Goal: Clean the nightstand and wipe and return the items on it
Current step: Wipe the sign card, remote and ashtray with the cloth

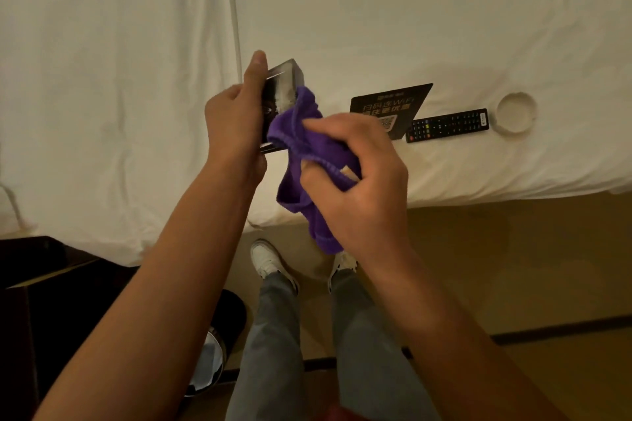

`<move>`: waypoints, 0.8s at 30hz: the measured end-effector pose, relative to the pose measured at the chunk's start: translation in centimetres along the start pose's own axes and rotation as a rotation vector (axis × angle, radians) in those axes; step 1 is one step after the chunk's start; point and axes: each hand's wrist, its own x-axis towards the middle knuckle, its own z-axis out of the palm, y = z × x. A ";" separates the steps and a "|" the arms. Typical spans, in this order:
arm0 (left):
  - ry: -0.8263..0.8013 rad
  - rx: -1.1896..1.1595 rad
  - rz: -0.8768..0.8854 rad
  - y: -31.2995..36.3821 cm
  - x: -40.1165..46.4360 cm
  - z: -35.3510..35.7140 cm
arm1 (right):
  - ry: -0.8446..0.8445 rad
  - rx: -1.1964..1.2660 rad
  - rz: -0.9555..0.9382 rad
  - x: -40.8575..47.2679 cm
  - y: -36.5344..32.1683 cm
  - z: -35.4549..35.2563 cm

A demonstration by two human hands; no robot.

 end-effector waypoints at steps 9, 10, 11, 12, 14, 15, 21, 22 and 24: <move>-0.298 -0.122 -0.267 -1.1 3.1 -0.9 | 0.001 0.208 0.317 -1.5 3.5 -2.4; -0.332 -0.097 -0.216 -1.3 3.4 -1.2 | 0.033 0.215 0.352 -1.1 4.4 -2.9; -0.372 -0.059 -0.156 -1.4 3.8 -1.5 | 0.061 0.213 0.369 -0.7 5.1 -3.5; -0.399 0.005 -0.090 -1.6 4.2 -1.8 | 0.089 0.198 0.371 -0.2 5.8 -4.1; -0.386 0.288 0.083 -1.9 5.1 -2.1 | 0.147 0.161 0.344 0.7 7.0 -5.2; -0.375 0.505 0.200 -2.1 5.7 -2.0 | 0.172 0.151 0.330 1.0 7.4 -5.6; -0.444 1.443 0.707 -5.9 8.2 -0.3 | 0.237 0.138 0.321 1.4 9.6 -7.8; -0.465 1.507 0.713 -6.7 8.4 -0.1 | 0.238 0.133 0.323 1.3 9.9 -8.0; -0.494 1.590 0.722 -8.3 8.9 0.0 | 0.241 0.130 0.328 0.9 10.5 -8.3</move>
